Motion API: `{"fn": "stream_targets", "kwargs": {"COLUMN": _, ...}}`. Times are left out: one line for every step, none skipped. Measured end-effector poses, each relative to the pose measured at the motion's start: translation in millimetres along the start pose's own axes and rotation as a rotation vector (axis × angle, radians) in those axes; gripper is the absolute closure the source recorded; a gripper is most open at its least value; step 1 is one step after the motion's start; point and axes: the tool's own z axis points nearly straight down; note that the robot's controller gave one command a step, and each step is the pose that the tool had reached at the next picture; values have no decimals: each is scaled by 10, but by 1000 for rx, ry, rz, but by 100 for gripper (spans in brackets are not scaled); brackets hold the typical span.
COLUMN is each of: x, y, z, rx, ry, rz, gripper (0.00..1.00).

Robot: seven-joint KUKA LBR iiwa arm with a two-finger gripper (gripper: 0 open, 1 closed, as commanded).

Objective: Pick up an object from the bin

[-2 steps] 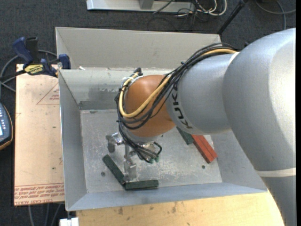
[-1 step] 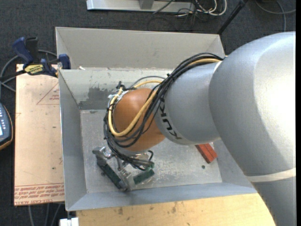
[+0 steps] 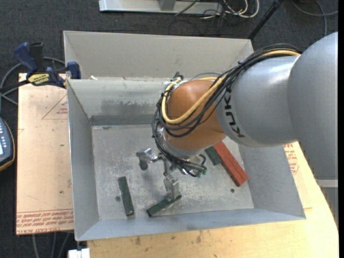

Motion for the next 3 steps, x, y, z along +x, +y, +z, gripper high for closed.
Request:
{"fn": "stream_targets", "kwargs": {"x": 542, "y": -47, "z": 350, "rx": -1, "ry": -7, "rz": 2, "gripper": 0}}
{"fn": "stream_targets", "kwargs": {"x": 551, "y": -29, "z": 352, "rx": -5, "ry": 2, "rz": 0, "gripper": 100}}
{"fn": "stream_targets", "kwargs": {"x": 566, "y": 23, "z": -974, "rx": -2, "ry": -4, "rz": 46, "gripper": 100}}
